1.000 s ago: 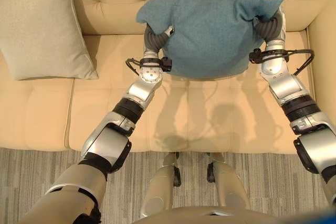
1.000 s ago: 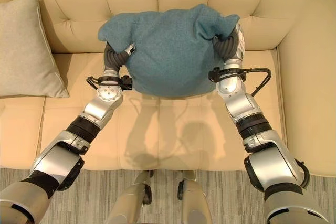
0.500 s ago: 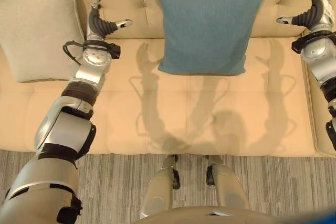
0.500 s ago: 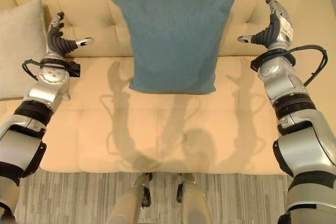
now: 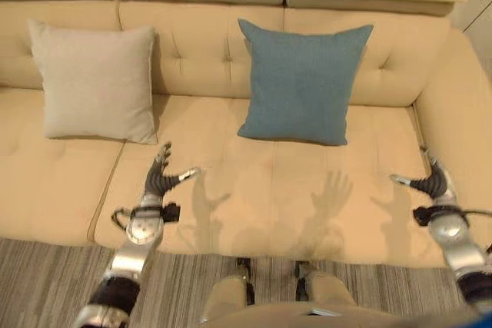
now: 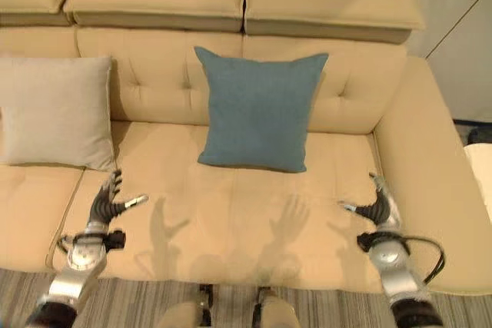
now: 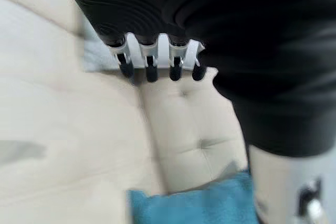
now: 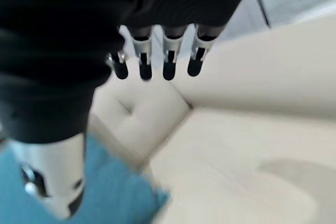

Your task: Pick up all the scattered cushions and arrange them neatly on the sofa.

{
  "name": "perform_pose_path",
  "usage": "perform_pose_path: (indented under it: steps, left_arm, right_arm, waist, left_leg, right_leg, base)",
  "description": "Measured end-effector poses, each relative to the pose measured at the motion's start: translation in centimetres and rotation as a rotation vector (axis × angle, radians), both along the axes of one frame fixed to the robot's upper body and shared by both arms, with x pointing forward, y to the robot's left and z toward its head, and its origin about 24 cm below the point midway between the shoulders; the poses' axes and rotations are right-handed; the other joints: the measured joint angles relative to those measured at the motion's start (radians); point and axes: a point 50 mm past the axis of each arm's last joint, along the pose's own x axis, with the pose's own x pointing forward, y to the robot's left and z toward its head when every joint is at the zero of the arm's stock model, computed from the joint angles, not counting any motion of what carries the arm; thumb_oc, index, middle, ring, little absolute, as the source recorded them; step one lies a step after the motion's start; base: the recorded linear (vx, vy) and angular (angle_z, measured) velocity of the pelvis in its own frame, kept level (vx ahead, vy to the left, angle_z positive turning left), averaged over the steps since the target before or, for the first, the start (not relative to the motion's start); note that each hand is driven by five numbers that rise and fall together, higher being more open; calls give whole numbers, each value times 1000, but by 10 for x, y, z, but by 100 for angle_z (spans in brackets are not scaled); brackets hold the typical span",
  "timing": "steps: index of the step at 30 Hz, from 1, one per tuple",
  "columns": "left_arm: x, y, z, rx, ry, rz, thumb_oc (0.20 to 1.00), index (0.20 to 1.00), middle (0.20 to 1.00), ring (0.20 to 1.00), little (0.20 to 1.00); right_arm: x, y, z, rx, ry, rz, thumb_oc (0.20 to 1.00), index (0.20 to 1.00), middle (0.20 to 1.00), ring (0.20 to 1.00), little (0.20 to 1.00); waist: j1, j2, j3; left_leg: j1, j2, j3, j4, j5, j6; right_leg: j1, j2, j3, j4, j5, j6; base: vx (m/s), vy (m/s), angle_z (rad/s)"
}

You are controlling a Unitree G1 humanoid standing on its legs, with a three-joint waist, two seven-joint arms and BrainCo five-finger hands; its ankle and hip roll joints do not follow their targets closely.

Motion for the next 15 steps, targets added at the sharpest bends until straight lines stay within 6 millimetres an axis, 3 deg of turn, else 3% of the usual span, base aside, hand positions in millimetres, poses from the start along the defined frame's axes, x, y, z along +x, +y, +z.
perform_pose_path:
  steps: [2,3,4,5,7,8,9,10,11,12,14,15]
  left_arm:
    - [-71,-1,-57,-62,272,97,1000,1000,1000,1000,1000]
    - [-116,-12,-98,-110,527,146,1000,1000,1000,1000,1000]
    - [-149,-17,-115,-125,690,152,1000,1000,1000,1000,1000]
    - [-149,-18,-117,-110,705,124,1000,1000,1000,1000,1000]
    - [-160,-20,-132,-39,861,41,1000,1000,1000,1000,1000]
    - [-161,-19,-133,-20,885,34,1000,1000,1000,1000,1000]
    - [-150,-12,-132,9,872,30,1000,1000,1000,1000,1000]
    - [-132,-4,-129,53,865,20,1000,1000,1000,1000,1000]
    - [-114,-3,-127,58,837,24,1000,1000,1000,1000,1000]
    - [-109,-4,-126,47,824,39,1000,1000,1000,1000,1000]
    - [-109,-15,-130,20,826,24,1000,1000,1000,1000,1000]
    - [-99,-26,-130,-1,799,6,1000,1000,1000,1000,1000]
  right_arm:
    - [-44,14,-47,69,188,-28,1000,1000,1000,1000,1000]
    - [-73,28,-77,124,346,-17,1000,1000,1000,1000,1000]
    - [-85,29,-85,105,418,19,1000,1000,1000,1000,1000]
    - [-85,24,-86,74,434,28,1000,1000,1000,1000,1000]
    - [-105,30,-106,73,570,58,1000,1000,1000,1000,1000]
    - [-104,27,-106,64,571,54,1000,1000,1000,1000,1000]
    - [-101,27,-110,52,592,55,1000,1000,1000,1000,1000]
    - [-96,31,-113,40,616,72,1000,1000,1000,1000,1000]
    - [-89,33,-114,39,615,70,1000,1000,1000,1000,1000]
    - [-86,30,-112,40,601,58,1000,1000,1000,1000,1000]
    - [-83,21,-109,28,594,24,1000,1000,1000,1000,1000]
    - [-85,16,-108,21,603,7,1000,1000,1000,1000,1000]
  waist:
    - [6,17,-50]
    - [6,25,-60]
    - [6,30,-67]
    - [11,31,-69]
    - [33,21,-92]
    - [31,31,-76]
    - [30,11,-49]
    - [30,-43,-22]
    - [35,-97,6]
    - [27,-110,15]
    - [-7,-76,14]
    - [-28,-37,11]
  left_leg:
    - [29,1,-2,1,-3,1]
    - [67,3,-3,0,-12,0]
    - [73,6,-1,0,-18,5]
    - [66,11,-1,0,-18,5]
    - [54,40,-4,0,-12,-4]
    - [25,72,1,41,12,-47]
    - [-28,84,-4,110,14,-121]
    - [-74,66,7,182,8,-206]
    - [-116,27,19,382,-83,-101]
    - [-92,7,17,478,-148,-75]
    - [45,4,0,459,-237,-71]
    - [159,-2,-4,359,-266,-60]
  right_leg:
    - [32,2,-2,0,-6,-2]
    - [74,3,-6,-4,-17,-1]
    - [82,4,-8,-3,-19,0]
    - [80,5,-20,-1,-18,1]
    - [77,35,-25,17,-28,-16]
    - [56,65,-39,52,-42,-32]
    - [13,64,-43,103,-59,-77]
    - [-28,17,-60,108,-36,-142]
    - [-30,-23,-49,79,-6,-148]
    - [-12,-40,-41,51,6,-141]
    - [8,-34,-41,19,21,-113]
    - [5,-24,-43,17,36,-91]
  base:
    - [-94,-88,4]
    - [-93,-82,6]
    - [-188,-110,17]
    - [-228,-114,28]
    - [-408,-84,41]
    - [-517,-18,42]
    - [-373,33,44]
    - [-196,61,36]
    - [-110,70,19]
    - [-94,105,2]
    - [-65,138,2]
    - [-118,200,14]
